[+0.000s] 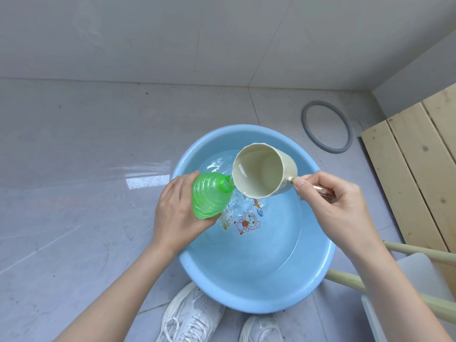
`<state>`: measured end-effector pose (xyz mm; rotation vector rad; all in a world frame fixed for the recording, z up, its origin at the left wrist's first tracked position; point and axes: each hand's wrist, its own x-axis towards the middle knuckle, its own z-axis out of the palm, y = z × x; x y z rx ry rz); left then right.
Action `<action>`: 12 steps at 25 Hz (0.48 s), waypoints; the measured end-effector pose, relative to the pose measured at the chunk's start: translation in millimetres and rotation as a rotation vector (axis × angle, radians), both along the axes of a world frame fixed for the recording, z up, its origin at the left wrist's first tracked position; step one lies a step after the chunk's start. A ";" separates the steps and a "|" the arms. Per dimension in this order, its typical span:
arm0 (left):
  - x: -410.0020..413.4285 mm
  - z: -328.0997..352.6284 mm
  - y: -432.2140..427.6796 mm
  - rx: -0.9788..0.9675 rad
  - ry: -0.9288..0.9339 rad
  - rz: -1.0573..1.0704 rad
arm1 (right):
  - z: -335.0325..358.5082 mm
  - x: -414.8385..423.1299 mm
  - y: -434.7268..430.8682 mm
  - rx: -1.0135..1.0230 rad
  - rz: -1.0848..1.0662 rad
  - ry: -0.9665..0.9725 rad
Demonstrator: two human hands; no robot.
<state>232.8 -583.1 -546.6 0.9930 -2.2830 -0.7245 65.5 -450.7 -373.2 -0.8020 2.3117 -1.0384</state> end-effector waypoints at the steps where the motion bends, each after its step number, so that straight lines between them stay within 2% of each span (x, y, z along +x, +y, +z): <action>1: 0.2 -0.3 -0.1 0.000 -0.001 -0.001 | -0.1 0.2 -0.1 0.002 0.000 0.000; 12: 0.0 -1.9 -0.4 -0.012 -0.006 0.005 | 2.9 1.5 -3.1 0.010 0.002 0.025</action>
